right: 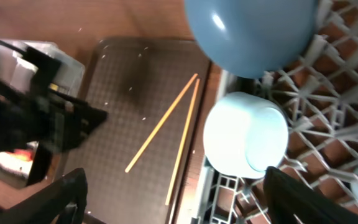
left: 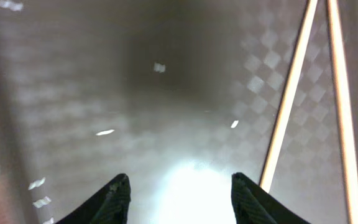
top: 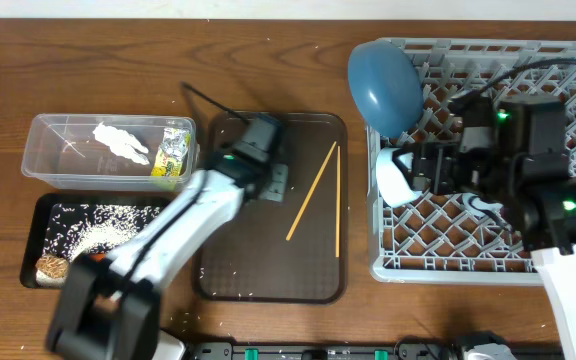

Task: Sort waste into correct bins and load items into the dishwasher rack
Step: 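Retract the left arm and grasp one chopstick with the right gripper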

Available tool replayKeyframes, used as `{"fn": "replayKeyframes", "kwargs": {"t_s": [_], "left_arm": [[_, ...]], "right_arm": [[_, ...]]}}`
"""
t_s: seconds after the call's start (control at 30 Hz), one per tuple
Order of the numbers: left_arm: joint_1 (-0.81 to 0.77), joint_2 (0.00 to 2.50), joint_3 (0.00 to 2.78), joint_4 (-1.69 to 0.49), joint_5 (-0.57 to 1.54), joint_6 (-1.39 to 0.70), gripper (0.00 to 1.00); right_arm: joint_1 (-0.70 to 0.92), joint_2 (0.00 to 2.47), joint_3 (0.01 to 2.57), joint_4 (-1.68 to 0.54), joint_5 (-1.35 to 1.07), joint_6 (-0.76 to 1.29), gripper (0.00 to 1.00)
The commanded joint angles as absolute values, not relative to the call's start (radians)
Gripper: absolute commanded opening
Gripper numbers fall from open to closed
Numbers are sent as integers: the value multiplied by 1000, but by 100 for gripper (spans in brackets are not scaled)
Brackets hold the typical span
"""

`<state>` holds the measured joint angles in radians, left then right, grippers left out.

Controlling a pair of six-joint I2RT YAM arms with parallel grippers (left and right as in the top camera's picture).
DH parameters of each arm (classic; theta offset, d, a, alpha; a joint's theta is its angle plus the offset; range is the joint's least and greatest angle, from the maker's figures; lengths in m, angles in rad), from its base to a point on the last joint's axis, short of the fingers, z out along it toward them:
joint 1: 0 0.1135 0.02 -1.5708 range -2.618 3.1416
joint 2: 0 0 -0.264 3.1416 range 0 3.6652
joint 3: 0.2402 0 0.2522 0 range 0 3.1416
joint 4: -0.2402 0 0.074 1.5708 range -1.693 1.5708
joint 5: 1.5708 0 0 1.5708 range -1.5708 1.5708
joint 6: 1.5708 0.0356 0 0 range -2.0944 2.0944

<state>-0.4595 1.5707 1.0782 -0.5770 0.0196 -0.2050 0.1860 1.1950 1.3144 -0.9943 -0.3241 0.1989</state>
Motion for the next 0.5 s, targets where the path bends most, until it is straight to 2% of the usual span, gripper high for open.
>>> {"fn": "replayKeyframes", "kwargs": {"t_s": [0.0,0.23,0.37,0.47], "left_arm": [[-391,1456,1106,-623,12,-203,56],[-230,1251,1106,-733,12,-202,64],[-159,1159,1106,-796,12,-202,75],[-121,1110,1106,-836,12,-202,83]], "right_arm": [[268,1231,1327,-982,-313,231,80],[516,1395,1327,-969,-145,398,74],[630,1510,1327,-966,-57,570,63],[693,1617,1327,-940,-42,682,63]]}}
